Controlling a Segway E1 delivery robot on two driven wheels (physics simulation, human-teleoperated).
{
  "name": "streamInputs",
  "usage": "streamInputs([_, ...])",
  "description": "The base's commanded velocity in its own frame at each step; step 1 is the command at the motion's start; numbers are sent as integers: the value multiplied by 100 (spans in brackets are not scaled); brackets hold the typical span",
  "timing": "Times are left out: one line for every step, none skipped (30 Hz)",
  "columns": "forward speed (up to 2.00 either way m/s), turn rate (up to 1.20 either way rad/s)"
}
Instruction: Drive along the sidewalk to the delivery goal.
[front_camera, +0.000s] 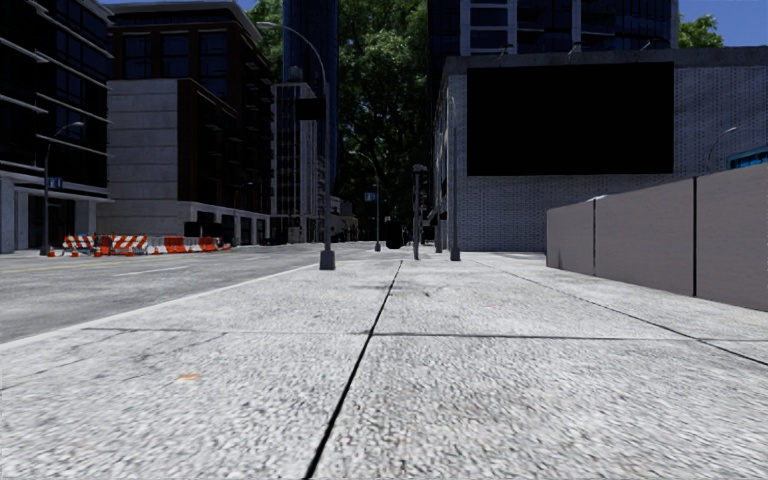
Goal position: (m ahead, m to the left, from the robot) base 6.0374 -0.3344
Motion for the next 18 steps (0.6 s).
streamInputs([200, 0])
streamInputs([200, 0])
streamInputs([200, 0])
streamInputs([200, 0])
streamInputs([200, 0])
streamInputs([200, 0])
streamInputs([200, 0])
streamInputs([200, 0])
streamInputs([200, 0])
streamInputs([200, 0])
streamInputs([200, 0])
streamInputs([200, 0])
streamInputs([200, 0])
streamInputs([200, 0])
streamInputs([200, 0])
streamInputs([200, 0])
streamInputs([200, 0])
streamInputs([200, 0])
